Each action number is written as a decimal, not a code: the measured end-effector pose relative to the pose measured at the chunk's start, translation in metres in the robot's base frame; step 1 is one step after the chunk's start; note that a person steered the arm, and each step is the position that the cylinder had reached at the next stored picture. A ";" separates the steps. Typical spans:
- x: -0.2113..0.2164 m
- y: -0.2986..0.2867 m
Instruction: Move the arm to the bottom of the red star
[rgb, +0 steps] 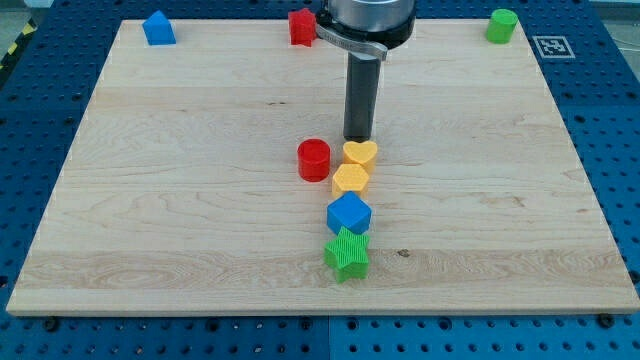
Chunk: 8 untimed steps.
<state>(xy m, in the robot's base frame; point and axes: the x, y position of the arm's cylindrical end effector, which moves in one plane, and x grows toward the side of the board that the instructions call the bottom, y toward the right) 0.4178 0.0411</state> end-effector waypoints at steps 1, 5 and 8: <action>0.002 0.026; -0.004 0.061; -0.026 0.061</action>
<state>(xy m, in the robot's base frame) 0.3918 0.1023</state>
